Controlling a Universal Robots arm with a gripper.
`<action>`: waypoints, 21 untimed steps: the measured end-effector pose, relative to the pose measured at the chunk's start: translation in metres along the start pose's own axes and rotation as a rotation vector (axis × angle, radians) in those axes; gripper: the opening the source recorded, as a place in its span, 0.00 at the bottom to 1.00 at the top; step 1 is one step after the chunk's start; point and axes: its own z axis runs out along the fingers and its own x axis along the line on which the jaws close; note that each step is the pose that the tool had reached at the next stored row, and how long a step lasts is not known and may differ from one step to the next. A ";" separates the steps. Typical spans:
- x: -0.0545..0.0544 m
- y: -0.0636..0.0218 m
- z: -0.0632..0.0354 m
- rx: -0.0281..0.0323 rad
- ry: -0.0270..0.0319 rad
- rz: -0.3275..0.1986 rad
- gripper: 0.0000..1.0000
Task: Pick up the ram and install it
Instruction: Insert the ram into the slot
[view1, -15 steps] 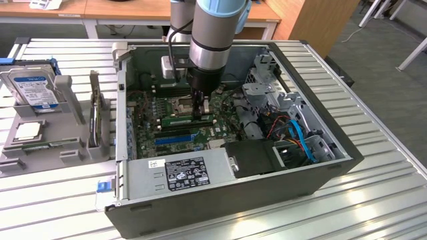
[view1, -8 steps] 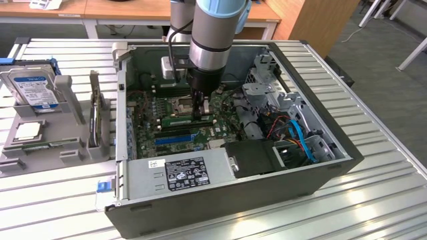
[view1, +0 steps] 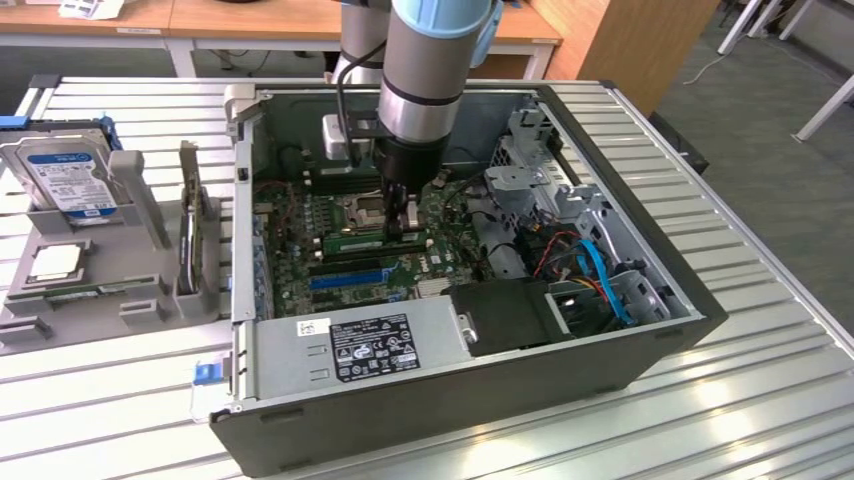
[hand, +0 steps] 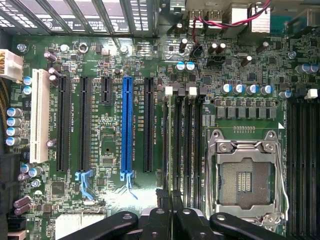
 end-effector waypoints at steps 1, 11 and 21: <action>0.000 0.0000 0.0002 0.0000 0.0000 0.000 0.12; 0.000 -0.0001 0.0031 0.0000 0.0000 0.000 0.12; 0.000 -0.0002 0.0045 -0.0001 0.0001 0.000 0.12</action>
